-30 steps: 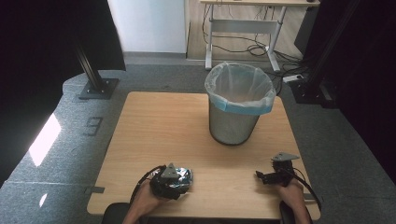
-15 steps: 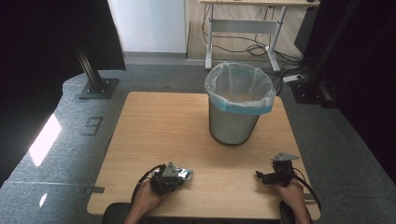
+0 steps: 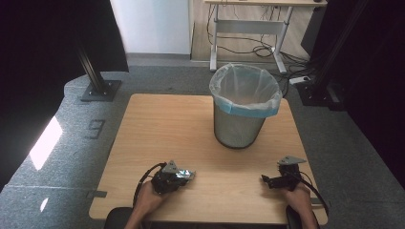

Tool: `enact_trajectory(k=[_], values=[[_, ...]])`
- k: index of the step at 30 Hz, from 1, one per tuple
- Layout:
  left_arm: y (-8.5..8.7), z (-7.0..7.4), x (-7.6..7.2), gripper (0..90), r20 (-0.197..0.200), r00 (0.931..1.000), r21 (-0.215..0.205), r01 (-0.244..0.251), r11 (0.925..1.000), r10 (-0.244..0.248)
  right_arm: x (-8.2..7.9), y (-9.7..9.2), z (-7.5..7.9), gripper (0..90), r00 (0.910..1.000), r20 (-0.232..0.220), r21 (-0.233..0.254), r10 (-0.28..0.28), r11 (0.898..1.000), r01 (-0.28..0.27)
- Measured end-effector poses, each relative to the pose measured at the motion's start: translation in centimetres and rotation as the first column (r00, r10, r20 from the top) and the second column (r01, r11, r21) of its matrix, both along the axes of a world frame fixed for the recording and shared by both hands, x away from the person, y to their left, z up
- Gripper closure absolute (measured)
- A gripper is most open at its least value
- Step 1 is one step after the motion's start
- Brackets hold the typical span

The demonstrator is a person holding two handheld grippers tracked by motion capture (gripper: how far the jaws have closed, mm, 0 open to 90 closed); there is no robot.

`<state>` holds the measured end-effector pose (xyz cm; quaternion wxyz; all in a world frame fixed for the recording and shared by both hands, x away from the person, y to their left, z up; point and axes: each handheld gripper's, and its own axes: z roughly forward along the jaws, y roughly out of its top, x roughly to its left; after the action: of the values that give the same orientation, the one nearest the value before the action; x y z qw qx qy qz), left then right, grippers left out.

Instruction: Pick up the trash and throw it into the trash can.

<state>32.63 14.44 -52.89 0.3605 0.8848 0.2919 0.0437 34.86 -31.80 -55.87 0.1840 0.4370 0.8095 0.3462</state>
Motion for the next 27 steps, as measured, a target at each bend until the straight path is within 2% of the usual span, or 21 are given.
enact_trajectory(k=[2,6,12,14,20,27], values=[[0.2,0.6,0.4,87.5,-0.009,0.9999,-0.023,-0.012,0.9997,0.012,0.0,0.0,0.0,0.0,1.0000,0.000,0.000,0.001,1.000,-0.001],[0.3,1.5,0.8,87.5,-0.011,0.9997,-0.026,-0.024,0.9994,0.023,0.0,0.0,0.0,0.0,1.0000,0.000,0.000,0.002,1.000,-0.002],[0.8,3.2,1.7,87.2,0.013,0.9994,-0.046,-0.031,0.9985,0.031,-0.1,0.0,0.0,0.0,1.0000,0.000,-0.001,0.003,1.000,-0.003],[0.9,3.9,2.1,87.1,0.009,0.9994,-0.068,-0.031,0.9972,0.032,-0.1,0.0,0.0,0.0,1.0000,0.000,-0.001,0.003,1.000,-0.003],[0.9,5.3,3.1,87.0,0.003,0.9995,-0.082,-0.031,0.9961,0.032,-0.1,0.0,0.0,0.0,1.0000,0.000,0.000,0.003,1.000,-0.003],[1.4,7.9,4.6,86.9,-0.012,0.9984,-0.099,-0.056,0.9935,0.055,-0.1,0.0,0.0,0.0,1.0000,0.001,-0.001,0.004,1.000,-0.004]])
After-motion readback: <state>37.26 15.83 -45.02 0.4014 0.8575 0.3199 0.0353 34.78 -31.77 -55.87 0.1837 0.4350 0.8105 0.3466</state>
